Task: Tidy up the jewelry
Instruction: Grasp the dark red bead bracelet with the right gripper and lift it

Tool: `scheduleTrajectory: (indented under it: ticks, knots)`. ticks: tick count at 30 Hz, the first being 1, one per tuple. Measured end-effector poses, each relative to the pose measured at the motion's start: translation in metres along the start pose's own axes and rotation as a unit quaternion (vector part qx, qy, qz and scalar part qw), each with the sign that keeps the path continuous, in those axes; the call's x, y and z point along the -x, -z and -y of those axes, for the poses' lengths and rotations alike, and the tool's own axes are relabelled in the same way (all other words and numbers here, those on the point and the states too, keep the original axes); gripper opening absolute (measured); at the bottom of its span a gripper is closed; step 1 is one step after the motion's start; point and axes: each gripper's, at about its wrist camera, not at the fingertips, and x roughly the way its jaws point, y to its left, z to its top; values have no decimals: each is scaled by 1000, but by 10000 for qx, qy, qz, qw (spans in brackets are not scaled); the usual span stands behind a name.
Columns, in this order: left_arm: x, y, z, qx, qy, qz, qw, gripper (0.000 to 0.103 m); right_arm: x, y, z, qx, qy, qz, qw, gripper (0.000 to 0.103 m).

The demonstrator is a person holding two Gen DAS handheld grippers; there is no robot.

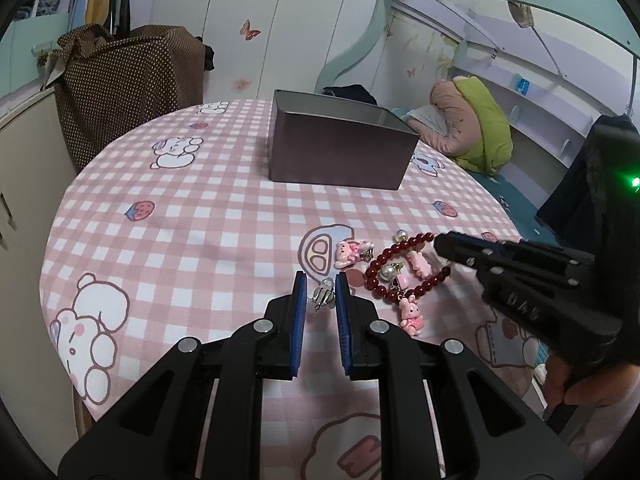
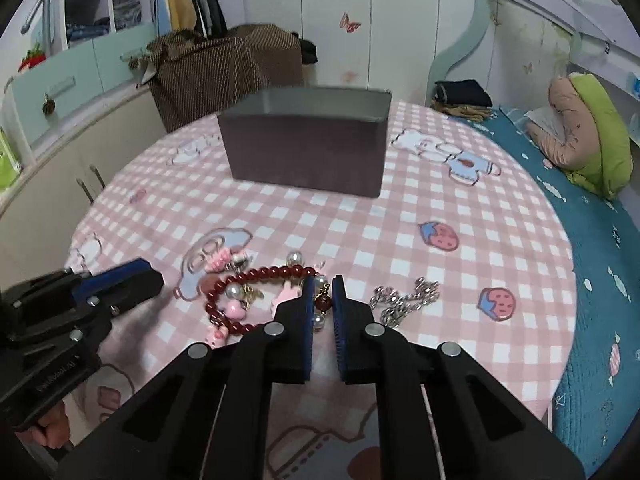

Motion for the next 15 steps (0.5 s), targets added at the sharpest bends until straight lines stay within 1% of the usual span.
scheduleTrajectory:
  ticks: [3,9,15]
  knots:
    - [3,-1,1,21,3,42,10000,14,11,-5,3,-25,7,177,9998,8]
    - [12,-6,6,-84,-158,221,9996,14,30,-15,6,-82,2,517,9986,8]
    - [19,-16,10,-157,-211,394,9989,15,42,-23,9,-112,-25,766,9970,8]
